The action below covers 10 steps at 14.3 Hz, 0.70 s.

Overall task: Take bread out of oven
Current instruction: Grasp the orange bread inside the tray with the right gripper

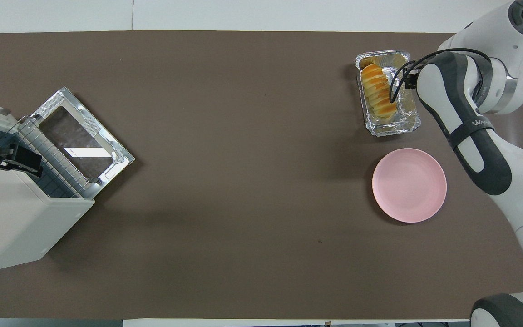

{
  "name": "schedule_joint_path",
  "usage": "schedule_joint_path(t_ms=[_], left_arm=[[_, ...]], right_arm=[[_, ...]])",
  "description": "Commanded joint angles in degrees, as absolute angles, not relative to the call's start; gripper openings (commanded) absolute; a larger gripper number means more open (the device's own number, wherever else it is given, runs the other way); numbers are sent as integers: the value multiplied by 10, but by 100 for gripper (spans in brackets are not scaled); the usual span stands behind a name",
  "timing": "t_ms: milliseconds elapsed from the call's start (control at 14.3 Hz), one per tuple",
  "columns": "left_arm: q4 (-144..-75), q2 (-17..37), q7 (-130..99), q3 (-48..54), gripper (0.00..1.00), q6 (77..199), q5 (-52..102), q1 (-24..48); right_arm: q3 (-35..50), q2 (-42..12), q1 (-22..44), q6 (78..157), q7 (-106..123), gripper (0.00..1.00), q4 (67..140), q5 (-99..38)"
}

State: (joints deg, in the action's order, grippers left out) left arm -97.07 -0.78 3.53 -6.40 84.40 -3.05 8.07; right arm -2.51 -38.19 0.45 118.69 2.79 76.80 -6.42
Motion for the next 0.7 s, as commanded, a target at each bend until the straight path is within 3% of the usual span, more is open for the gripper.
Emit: schedule_joint_path(t_ms=[0,279,627], left_arm=[[-969,-12,37,-64,100,847,-32,79],[-969,-12,37,-64,100,847,-31,79],[-969,-12,37,-64,100,847,-31,79]], right_arm=[[-21,-368,2,1174,45,100,776,-66],[-22,-358,24,1150,42,100,769,-33],[-23,-363,50,1193,14,100,780,1]])
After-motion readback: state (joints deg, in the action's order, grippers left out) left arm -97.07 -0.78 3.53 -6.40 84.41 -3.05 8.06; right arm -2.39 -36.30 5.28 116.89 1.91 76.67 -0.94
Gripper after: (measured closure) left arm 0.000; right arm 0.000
